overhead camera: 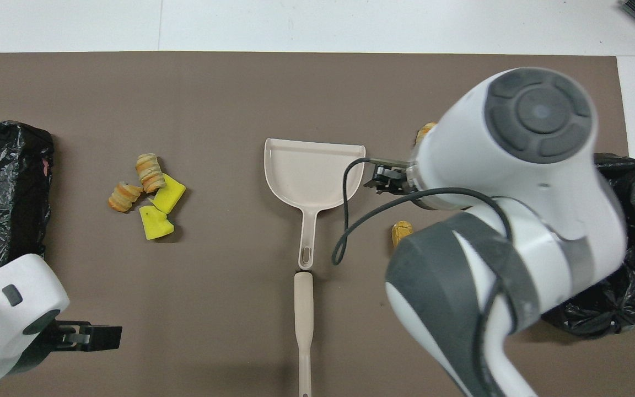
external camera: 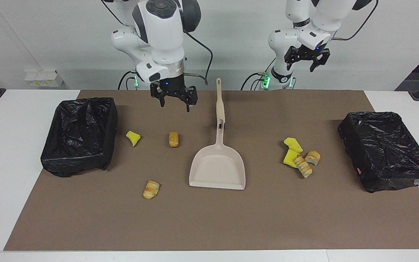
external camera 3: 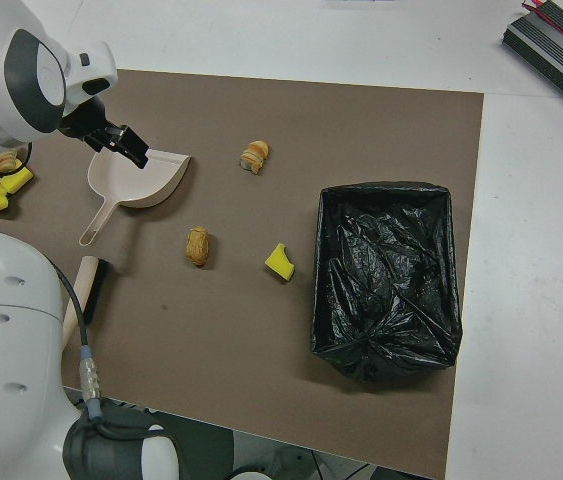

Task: Sweep and dump trash in bin
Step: 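Reach the right gripper to the beige dustpan edge and grasp it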

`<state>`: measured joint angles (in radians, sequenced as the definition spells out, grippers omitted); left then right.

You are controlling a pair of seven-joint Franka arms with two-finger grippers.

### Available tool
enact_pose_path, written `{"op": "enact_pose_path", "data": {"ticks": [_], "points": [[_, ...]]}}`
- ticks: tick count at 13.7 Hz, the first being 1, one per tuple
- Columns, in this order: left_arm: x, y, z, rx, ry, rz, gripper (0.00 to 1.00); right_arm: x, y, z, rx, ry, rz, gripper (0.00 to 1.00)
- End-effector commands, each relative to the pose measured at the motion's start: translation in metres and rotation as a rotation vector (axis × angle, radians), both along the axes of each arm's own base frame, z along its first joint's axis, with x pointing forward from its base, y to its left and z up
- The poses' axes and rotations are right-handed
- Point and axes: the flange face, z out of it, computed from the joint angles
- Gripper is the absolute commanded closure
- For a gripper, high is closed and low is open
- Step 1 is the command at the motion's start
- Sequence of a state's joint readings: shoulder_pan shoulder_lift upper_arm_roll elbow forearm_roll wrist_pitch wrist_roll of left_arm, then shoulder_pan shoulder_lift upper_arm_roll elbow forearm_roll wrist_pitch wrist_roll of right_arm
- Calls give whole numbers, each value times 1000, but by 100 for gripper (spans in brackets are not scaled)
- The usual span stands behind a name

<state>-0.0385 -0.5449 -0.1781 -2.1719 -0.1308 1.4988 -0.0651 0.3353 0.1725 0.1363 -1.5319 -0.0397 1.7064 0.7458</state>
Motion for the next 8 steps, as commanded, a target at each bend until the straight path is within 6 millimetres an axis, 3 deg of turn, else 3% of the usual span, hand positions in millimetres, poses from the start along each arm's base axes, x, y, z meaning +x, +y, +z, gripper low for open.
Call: {"op": "enact_pose_path", "data": {"ticks": [1, 3, 4, 8], "points": [[-15, 2, -7, -20, -25, 3, 0, 9, 39, -29, -4, -26, -32, 0], [-15, 2, -7, -21, -25, 1, 0, 15, 60, -43, 1, -31, -18, 0], [-15, 2, -7, -20, -25, 3, 0, 12, 81, -58, -11, -22, -7, 0], [-12, 2, -6, -25, -35, 3, 0, 8, 127, -105, -1, -31, 34, 0]]}}
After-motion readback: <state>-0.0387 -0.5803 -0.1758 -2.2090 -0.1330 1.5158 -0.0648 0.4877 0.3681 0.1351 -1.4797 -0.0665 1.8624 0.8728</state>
